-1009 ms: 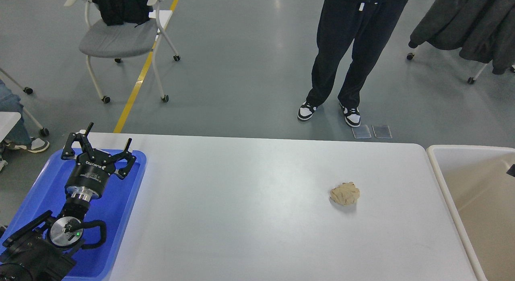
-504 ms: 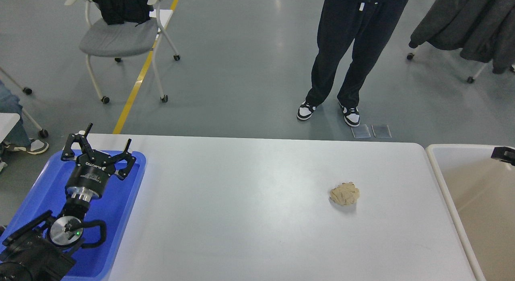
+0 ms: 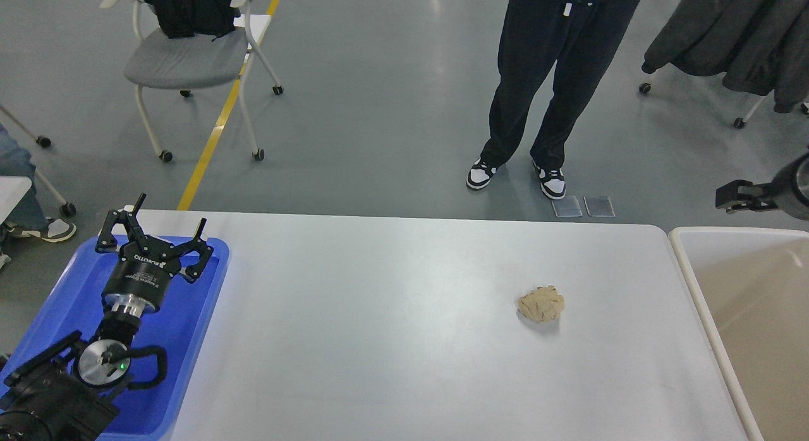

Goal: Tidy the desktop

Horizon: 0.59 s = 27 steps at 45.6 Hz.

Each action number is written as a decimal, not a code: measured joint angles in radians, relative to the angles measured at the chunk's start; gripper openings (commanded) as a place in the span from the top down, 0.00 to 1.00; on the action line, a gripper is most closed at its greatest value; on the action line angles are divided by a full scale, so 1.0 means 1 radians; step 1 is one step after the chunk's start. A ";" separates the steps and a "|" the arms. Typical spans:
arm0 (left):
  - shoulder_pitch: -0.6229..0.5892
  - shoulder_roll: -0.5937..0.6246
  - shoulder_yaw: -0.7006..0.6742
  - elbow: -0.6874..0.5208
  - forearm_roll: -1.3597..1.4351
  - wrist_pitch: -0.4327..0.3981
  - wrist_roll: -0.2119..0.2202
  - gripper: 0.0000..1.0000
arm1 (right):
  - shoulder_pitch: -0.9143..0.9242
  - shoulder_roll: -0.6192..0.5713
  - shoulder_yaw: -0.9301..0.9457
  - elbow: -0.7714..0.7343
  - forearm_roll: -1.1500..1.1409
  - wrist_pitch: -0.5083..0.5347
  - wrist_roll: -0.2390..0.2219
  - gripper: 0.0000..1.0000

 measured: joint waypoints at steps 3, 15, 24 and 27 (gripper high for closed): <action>0.000 0.000 0.000 0.000 0.000 0.000 0.000 0.01 | 0.038 0.010 0.024 0.007 0.003 0.089 0.000 0.00; 0.000 0.000 0.000 0.000 0.000 0.000 0.001 0.01 | 0.169 0.069 0.089 0.025 0.021 0.310 0.000 0.00; 0.000 -0.001 0.000 0.000 0.000 0.000 0.001 0.01 | 0.233 0.110 0.107 0.035 0.050 0.371 0.002 0.00; 0.000 -0.001 0.000 0.000 0.000 0.000 0.001 0.01 | 0.251 0.121 0.109 0.036 0.063 0.381 0.004 0.00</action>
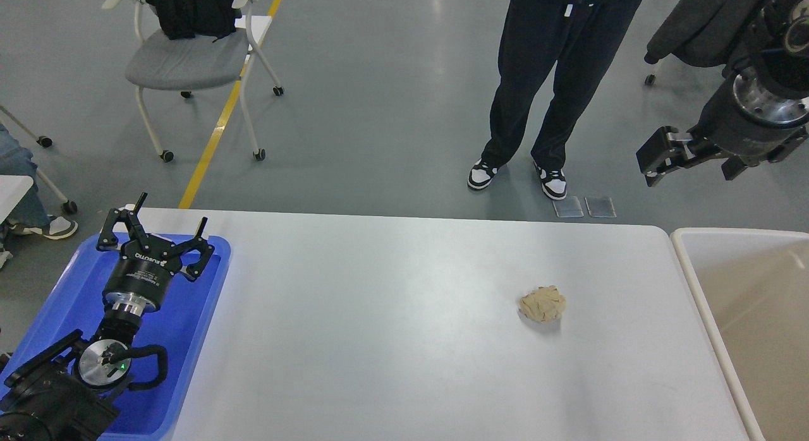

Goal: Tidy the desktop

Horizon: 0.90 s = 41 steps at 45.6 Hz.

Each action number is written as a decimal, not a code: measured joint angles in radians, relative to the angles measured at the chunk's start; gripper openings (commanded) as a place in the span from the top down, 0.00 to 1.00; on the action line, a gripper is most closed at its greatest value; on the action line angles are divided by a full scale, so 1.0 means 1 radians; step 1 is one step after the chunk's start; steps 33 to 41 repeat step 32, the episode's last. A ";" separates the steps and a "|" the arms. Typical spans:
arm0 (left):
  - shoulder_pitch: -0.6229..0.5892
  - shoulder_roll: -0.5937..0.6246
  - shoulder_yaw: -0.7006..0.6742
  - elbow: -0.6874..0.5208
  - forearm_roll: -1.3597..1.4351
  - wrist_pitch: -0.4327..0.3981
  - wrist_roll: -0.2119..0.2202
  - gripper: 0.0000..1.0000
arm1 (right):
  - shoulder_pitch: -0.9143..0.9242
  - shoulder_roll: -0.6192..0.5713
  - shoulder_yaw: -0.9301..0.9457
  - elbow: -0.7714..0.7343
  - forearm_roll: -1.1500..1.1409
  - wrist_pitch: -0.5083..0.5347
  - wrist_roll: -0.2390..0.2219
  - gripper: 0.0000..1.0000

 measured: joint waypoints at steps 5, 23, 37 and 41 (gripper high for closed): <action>0.000 0.000 0.000 0.000 0.000 -0.001 0.000 0.01 | 0.013 0.012 0.001 0.002 0.014 0.009 0.001 0.00; 0.000 0.000 0.000 0.000 0.000 -0.001 0.000 0.01 | 0.027 0.039 0.012 0.001 0.137 0.023 0.001 0.00; 0.000 0.000 0.000 -0.001 0.000 -0.001 0.000 0.01 | 0.013 0.046 0.016 0.001 0.159 0.024 0.001 0.00; 0.000 0.000 0.000 -0.001 0.000 -0.001 0.000 0.01 | 0.013 0.046 0.016 0.001 0.159 0.024 0.001 0.00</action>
